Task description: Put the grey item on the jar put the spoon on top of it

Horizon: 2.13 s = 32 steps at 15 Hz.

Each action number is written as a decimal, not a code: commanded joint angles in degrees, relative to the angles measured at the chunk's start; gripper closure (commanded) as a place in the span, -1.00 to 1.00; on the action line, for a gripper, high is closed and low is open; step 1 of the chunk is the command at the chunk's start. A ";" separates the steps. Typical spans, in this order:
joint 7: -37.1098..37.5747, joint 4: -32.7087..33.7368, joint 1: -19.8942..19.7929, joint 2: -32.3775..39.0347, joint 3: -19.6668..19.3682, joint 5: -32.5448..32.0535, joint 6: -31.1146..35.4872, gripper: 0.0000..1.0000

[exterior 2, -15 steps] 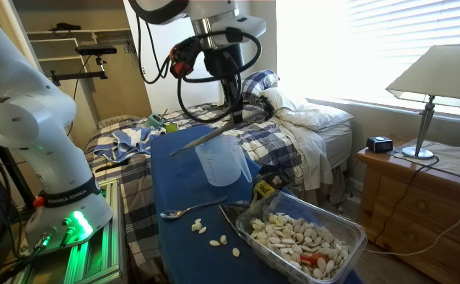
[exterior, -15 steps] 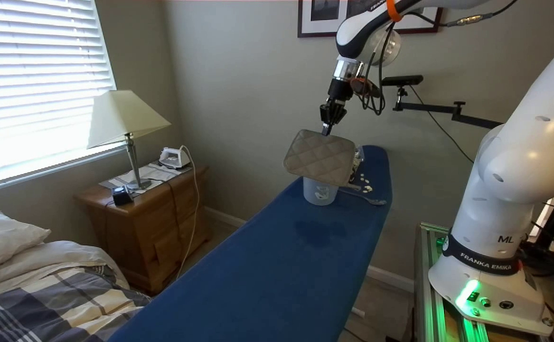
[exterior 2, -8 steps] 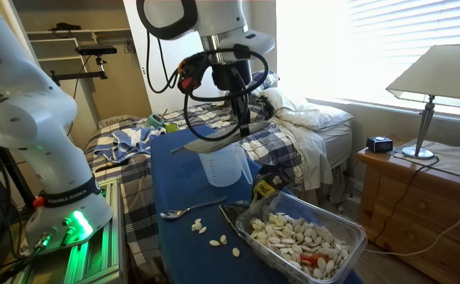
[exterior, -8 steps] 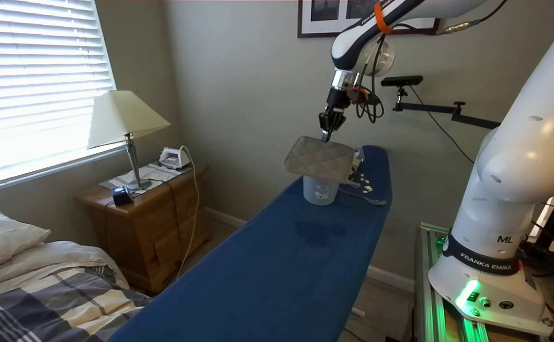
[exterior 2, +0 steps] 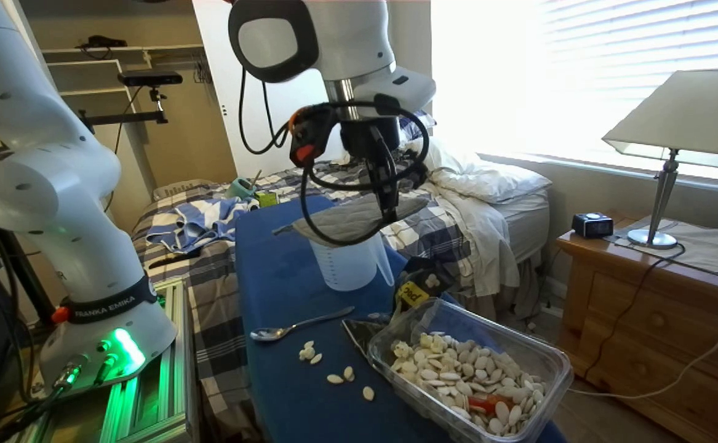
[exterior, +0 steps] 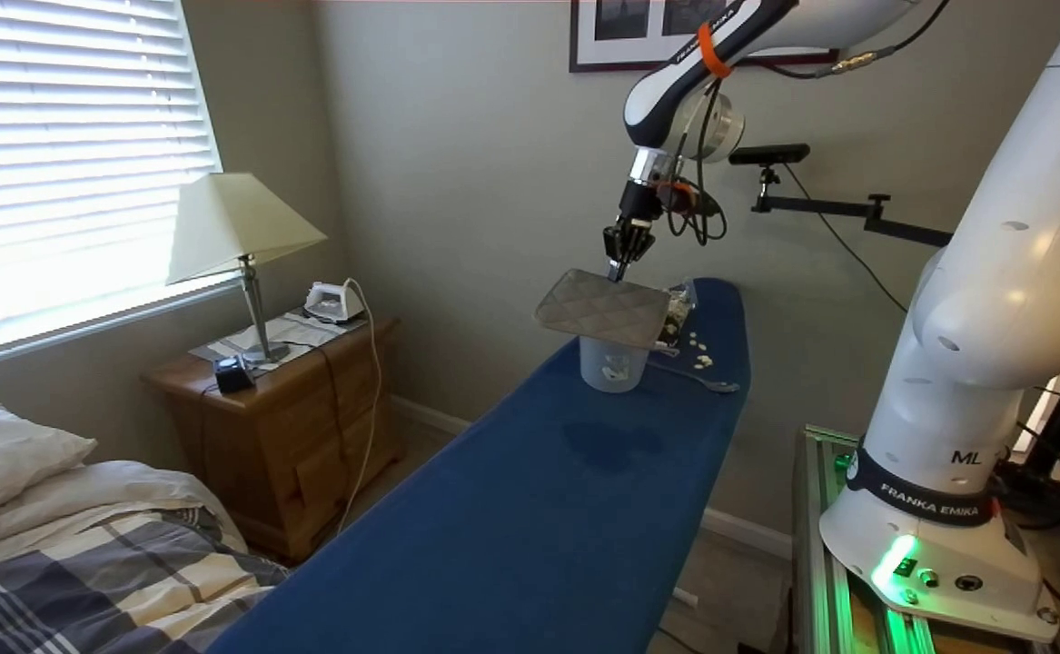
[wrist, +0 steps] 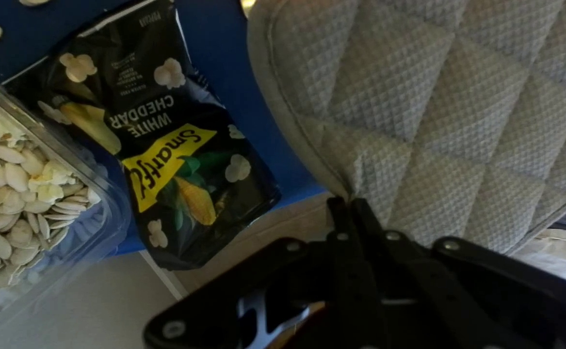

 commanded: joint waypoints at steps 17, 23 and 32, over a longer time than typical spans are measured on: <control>3.54 0.65 -2.48 -3.71 2.89 -5.32 -7.41 -0.99; 8.72 -0.45 -3.83 -9.96 4.46 -16.01 -24.10 -1.00; 5.24 1.08 -3.94 -9.77 3.37 -17.92 -31.82 -1.00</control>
